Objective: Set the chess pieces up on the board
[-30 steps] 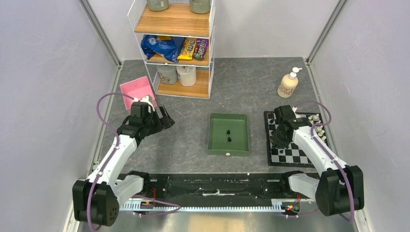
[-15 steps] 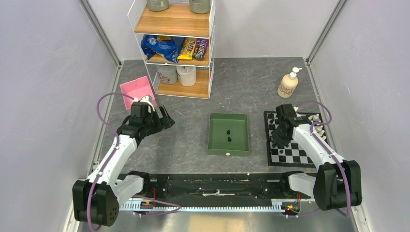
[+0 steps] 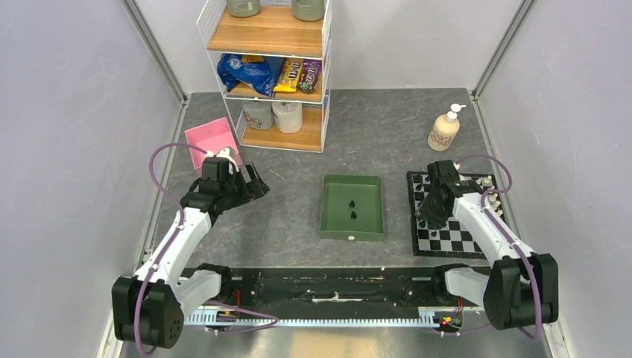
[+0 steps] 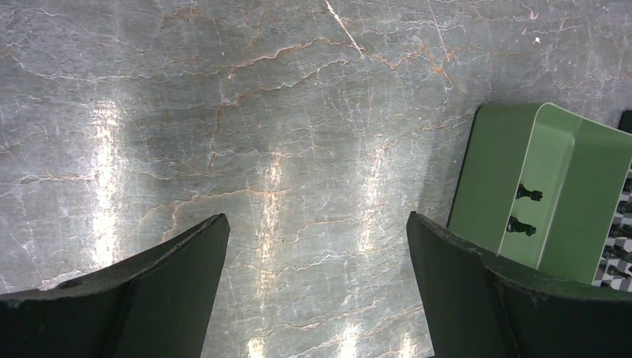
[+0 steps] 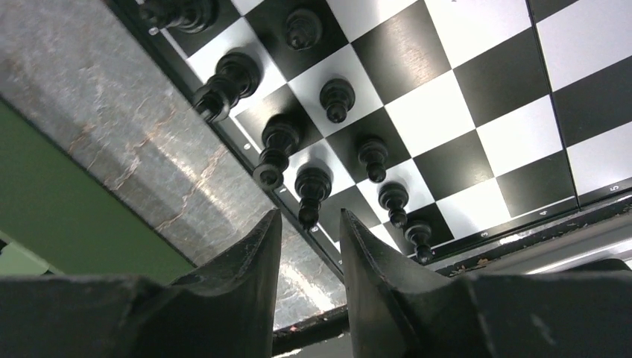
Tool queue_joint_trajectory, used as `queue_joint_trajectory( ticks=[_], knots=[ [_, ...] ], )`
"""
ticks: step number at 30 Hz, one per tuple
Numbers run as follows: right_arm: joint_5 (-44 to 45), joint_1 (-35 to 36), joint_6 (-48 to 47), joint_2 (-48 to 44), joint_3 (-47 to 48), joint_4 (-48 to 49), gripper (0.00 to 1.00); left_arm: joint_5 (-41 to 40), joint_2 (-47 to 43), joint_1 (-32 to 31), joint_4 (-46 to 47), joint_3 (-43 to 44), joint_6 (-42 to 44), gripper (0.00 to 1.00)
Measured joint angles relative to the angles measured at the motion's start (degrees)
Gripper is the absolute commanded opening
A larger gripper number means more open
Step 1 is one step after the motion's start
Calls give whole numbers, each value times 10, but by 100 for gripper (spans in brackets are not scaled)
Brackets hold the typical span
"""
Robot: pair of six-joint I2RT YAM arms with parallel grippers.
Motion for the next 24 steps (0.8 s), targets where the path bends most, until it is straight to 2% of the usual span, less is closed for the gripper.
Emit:
queue_joint_trajectory(
  ticks=[9, 14, 18, 24],
  knots=[
    [-46, 6, -28, -64, 62, -45, 47, 0, 0, 0, 0, 0, 0, 96],
    [-46, 53, -27, -77, 86, -56, 48, 0, 0, 0, 0, 0, 0, 96],
    [-31, 124, -23, -40, 129, -58, 49, 0, 0, 0, 0, 0, 0, 96],
    [-3, 252, -16, 82, 210, -21, 49, 0, 0, 0, 0, 0, 0, 96]
  ],
)
